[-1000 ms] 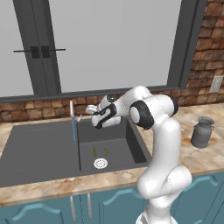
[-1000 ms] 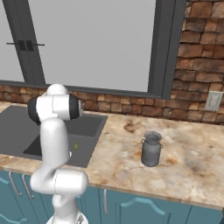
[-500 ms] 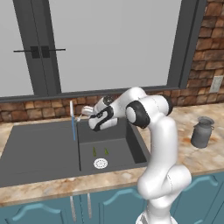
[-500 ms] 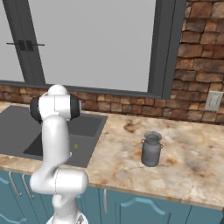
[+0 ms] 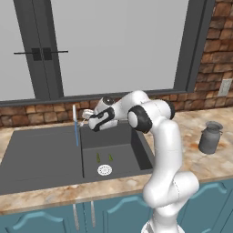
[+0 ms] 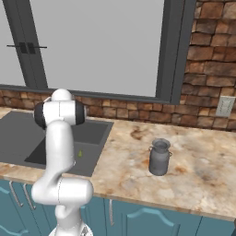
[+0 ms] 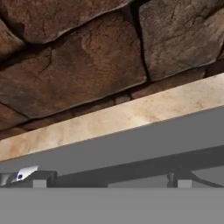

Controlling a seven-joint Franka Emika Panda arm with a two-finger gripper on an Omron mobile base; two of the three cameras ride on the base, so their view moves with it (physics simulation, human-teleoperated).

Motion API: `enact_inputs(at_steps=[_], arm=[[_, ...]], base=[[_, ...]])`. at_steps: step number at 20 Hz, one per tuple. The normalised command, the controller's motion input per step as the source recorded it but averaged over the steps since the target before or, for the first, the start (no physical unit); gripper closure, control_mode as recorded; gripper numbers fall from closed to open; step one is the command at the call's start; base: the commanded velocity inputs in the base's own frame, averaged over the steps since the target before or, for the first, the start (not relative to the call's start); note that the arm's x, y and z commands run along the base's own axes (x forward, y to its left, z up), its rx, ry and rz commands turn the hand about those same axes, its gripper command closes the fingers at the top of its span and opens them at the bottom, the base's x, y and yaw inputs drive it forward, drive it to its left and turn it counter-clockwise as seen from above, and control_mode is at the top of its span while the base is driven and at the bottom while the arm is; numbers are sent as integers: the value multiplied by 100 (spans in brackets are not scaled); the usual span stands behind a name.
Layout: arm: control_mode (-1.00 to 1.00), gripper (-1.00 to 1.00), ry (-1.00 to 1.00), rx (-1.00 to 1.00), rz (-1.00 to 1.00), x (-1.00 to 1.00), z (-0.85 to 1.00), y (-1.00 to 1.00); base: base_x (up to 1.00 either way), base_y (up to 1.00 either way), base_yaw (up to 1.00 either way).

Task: Pick up all produce items and place them in the sink. Turn on the sink faucet to wash them. Then turn the sink off and put them in the tray.

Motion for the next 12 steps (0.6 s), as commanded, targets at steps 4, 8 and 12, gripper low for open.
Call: enact_inputs(at_steps=[4,8,12], arm=[[-100,-100,10,0,0,1,-14,0],[-100,-100,6,0,0,0,-19,0],[-100,-100,3,0,0,0,-26,2]], base=[[0,0,0],[0,0,0],[0,0,0]])
